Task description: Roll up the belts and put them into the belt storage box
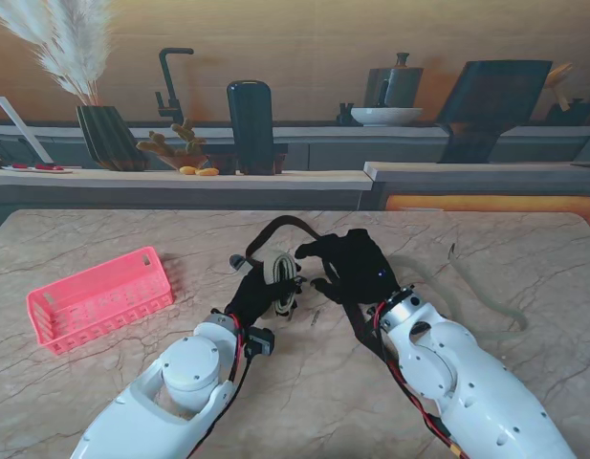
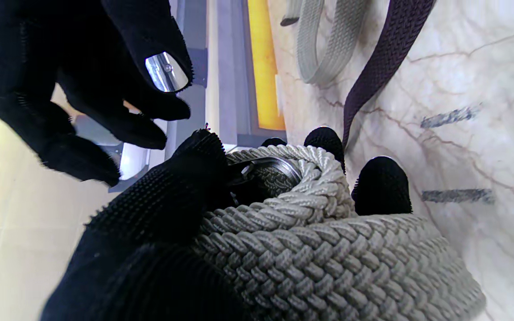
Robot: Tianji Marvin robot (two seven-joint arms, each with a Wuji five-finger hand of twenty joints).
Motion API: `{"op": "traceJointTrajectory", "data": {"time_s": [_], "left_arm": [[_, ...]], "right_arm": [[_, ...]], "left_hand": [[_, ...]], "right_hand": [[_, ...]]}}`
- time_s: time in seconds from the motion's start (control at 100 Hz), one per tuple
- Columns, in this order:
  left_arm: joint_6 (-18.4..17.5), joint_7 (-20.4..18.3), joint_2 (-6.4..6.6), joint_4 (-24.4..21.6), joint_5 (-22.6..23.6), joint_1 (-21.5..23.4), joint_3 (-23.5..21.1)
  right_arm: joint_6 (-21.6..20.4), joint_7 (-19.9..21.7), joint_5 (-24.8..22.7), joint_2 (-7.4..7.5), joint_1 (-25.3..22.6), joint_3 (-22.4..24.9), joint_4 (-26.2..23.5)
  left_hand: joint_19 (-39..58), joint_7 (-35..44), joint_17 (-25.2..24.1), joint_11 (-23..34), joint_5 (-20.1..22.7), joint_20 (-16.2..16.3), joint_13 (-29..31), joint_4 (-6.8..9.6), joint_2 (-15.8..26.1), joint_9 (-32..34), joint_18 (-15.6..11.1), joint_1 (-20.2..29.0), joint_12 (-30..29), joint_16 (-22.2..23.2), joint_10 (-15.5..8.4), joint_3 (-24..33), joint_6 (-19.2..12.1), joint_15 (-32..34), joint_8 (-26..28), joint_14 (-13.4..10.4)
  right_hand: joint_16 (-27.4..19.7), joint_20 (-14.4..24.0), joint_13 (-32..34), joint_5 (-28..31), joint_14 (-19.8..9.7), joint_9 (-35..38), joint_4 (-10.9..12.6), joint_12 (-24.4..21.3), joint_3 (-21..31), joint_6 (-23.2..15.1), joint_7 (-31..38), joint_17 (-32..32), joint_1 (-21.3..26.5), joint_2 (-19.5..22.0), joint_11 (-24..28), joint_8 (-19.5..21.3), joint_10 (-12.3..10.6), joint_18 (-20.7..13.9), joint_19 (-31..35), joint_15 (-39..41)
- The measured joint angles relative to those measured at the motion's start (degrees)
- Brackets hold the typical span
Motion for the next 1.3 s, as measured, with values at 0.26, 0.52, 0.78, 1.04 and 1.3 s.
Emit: {"op": "traceJointTrajectory", "data": {"time_s": [0.26, 0.52, 0.78, 1.04, 1.3], "left_arm": [[4.1, -8.1, 1.51, -0.4, -0.9, -0.9, -0.1], [6.0, -11.6, 2.56, -0.7, -1.7, -2.0, 0.4], [7.4, -14.1, 3.18, -0.9, -2.3, -2.4, 0.4], [8.3, -15.1, 3.59, -0.9, -2.2, -2.6, 0.4], [8.3, -16.5, 4.12, -0.7, -2.0, -2.5, 0.4]], "right_arm": [[-3.8, 0.2, -9.2, 2.23, 2.6, -0.3, 0.1], [-6.1, -0.9, -12.6, 3.79, 7.0, -3.5, 2.6], [-8.9, -0.3, -12.2, 4.08, 10.3, -6.7, 5.4], [-11.9, -0.8, -11.5, 4.15, 12.8, -9.1, 7.5], [-13.7, -0.9, -10.6, 4.24, 15.8, -11.9, 9.5]], "left_hand": [[5.8, 0.6, 5.9, 9.5, 2.3, 2.7, 5.9, 0.05, 0.0, 1.9, 0.7, -2.0, 0.0, 0.8, 0.7, -0.6, 1.8, 6.1, 1.5, 0.1], [8.0, 1.5, 10.7, 12.7, 3.5, 2.5, 9.5, 0.06, 0.0, 3.6, 0.9, -3.6, -1.5, 0.8, 0.8, 0.1, 2.8, 7.8, 2.1, -0.5], [8.1, 1.6, 11.4, 13.1, 3.5, 1.5, 10.2, 0.13, -0.1, 3.6, 0.9, -4.2, -1.6, 0.6, 0.8, 0.3, 2.8, 8.2, 2.0, -0.9], [8.1, 1.6, 13.0, 13.7, 5.0, -0.2, 12.6, 0.53, -1.3, 4.2, 0.9, -5.0, -2.2, 0.0, 0.8, 0.1, 3.8, 8.3, 0.0, -1.1], [8.1, -1.3, 14.2, 13.9, 5.4, -1.7, 13.9, 0.85, -1.9, 4.2, 0.6, -8.9, -2.3, 0.0, 0.7, 3.9, 5.8, 9.1, 0.0, -2.0]], "right_hand": [[-7.3, 0.0, -4.8, -13.5, -0.4, -9.2, 0.0, -2.2, 0.6, -3.8, -4.8, -0.8, 0.0, 0.0, -3.2, -4.8, -1.5, -1.5, -2.2, -11.8], [-9.4, 0.0, -7.9, -13.5, -0.2, -12.7, 0.0, -3.4, 1.9, -3.9, -4.7, -1.6, 0.0, 0.0, -3.8, -5.9, -1.7, -2.2, -2.4, -13.2], [-9.5, 0.0, -7.9, -8.9, -0.2, -12.6, 0.8, -3.4, 2.9, -5.5, 1.1, -1.7, 0.9, -0.9, -3.8, -3.9, -1.8, -2.2, -2.4, -13.2], [-9.2, 0.0, -6.0, 0.8, -0.5, -5.3, 1.0, -3.4, 3.7, -4.7, 2.1, -1.6, 1.1, -1.0, -3.8, -3.0, -3.8, -2.3, -2.4, -12.0], [-6.9, 0.0, -1.1, 6.6, -1.4, 2.6, -1.8, -2.7, 1.6, -4.6, 4.2, -0.8, 1.7, -2.8, -4.4, -7.4, -5.1, -2.3, -2.4, -9.5]]}}
